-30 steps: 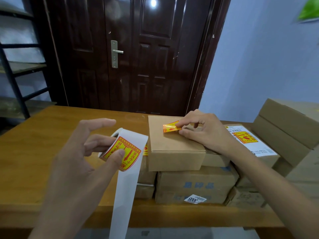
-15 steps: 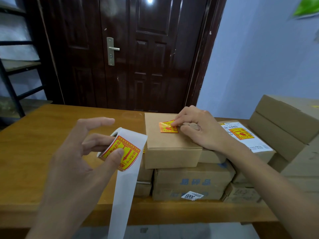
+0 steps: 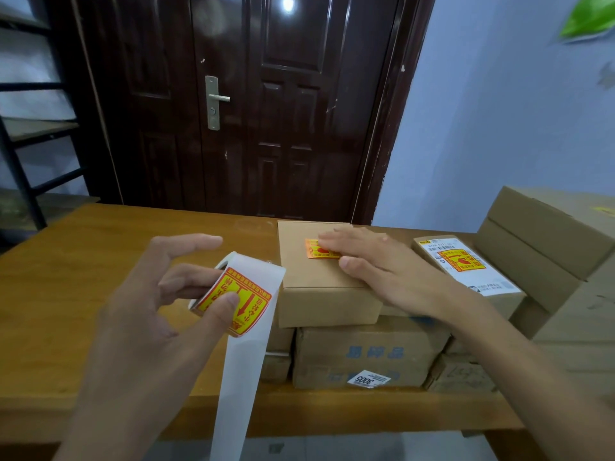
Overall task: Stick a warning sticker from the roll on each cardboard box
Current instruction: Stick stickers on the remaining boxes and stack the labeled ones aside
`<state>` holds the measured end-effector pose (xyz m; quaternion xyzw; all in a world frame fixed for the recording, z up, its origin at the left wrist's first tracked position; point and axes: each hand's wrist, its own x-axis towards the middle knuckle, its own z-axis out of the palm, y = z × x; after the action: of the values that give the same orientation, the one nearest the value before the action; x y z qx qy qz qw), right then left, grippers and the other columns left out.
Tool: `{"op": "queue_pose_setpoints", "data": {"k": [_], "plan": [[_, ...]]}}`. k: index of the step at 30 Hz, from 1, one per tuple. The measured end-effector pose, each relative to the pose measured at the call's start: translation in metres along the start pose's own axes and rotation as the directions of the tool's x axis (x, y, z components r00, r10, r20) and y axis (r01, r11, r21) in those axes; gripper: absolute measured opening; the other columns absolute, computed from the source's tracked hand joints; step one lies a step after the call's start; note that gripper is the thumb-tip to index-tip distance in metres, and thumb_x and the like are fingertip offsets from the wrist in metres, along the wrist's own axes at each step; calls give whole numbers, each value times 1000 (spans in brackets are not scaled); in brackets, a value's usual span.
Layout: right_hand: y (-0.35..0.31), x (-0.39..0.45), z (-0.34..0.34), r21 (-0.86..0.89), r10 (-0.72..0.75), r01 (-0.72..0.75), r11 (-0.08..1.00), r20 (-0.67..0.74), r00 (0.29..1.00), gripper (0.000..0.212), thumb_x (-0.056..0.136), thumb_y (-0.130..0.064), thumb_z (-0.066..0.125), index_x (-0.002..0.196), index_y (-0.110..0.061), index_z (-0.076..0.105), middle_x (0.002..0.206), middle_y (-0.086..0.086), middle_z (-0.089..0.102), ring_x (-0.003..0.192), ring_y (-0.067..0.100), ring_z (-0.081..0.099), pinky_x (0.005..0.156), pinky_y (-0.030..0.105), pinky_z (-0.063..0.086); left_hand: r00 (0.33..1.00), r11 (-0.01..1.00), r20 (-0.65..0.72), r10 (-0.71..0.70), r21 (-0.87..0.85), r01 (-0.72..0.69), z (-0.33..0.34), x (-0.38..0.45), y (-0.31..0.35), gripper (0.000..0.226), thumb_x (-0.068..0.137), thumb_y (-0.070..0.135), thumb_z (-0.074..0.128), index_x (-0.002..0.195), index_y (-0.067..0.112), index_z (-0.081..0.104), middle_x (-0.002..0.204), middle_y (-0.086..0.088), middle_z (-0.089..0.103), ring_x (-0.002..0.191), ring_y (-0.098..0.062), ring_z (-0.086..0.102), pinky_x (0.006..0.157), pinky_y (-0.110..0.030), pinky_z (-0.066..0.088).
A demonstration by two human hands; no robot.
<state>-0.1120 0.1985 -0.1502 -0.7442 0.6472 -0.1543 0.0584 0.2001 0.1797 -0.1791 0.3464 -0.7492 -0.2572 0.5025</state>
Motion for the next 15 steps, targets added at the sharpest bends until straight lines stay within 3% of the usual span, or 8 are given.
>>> {"op": "queue_pose_setpoints", "data": {"k": [4, 15], "plan": [[-3, -3, 4, -5, -2, 2, 1000, 1, 1000, 60, 103, -57, 25, 159, -41, 43, 166, -26, 35, 156, -6, 18, 125, 28, 10, 999, 997, -34, 9, -73, -11, 6, -2, -4, 52, 76, 35, 77, 121, 51, 55, 95, 26, 74, 99, 1, 69, 69, -4, 52], [-12, -9, 10, 108, 18, -6, 994, -118, 993, 55, 107, -52, 31, 156, -36, 51, 164, -23, 41, 154, -6, 25, 124, 27, 15, 997, 991, -22, -76, -111, 73, 6, -8, 4, 50, 74, 36, 76, 120, 46, 57, 91, 25, 74, 99, 5, 68, 67, -7, 53]]}}
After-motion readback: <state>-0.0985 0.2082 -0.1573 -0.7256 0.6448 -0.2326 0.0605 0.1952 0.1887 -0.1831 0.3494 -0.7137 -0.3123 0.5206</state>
